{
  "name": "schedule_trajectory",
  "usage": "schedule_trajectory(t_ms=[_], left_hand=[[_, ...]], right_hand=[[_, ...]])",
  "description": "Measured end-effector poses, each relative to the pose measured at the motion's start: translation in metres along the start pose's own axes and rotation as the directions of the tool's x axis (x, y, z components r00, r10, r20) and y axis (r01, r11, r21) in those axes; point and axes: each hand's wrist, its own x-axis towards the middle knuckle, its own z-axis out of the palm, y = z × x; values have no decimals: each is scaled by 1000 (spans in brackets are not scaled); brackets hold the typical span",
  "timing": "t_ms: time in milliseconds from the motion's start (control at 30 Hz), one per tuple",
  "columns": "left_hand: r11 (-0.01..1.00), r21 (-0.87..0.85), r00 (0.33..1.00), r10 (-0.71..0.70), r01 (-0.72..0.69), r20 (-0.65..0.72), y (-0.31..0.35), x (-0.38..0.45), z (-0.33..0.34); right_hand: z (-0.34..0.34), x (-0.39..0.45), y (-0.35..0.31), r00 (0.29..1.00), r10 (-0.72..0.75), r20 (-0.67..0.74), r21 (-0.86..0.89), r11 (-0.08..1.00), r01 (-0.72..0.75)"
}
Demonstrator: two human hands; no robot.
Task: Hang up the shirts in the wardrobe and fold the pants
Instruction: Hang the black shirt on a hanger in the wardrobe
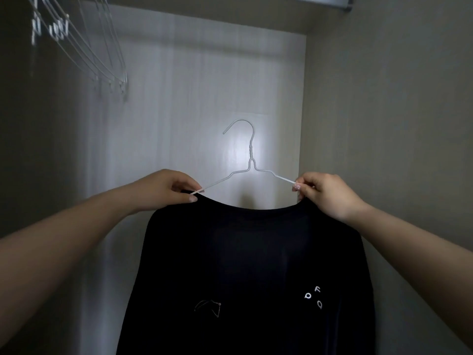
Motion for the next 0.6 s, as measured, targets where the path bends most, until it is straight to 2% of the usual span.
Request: schedule_trajectory(t_ms=[133,233,400,500,600], left_hand=[[950,311,967,67,12,-245,4,16,4],[933,359,902,152,3,-404,8,30,2],[927,376,828,211,0,-519,12,60,-8],[932,358,817,168,50,-551,20,81,-14],[920,384,818,159,81,-553,31,101,-16]], right_hand=[[-11,11,-10,999,-9,35,-58,998,11],[-27,21,-18,991,14,132,-113,994,1],[-66,29,-23,947,68,315,-118,992,-32],[-87,31,-29,939,97,330,-40,995,-89],[-102,31,-38,960,69,272,38,996,-82]])
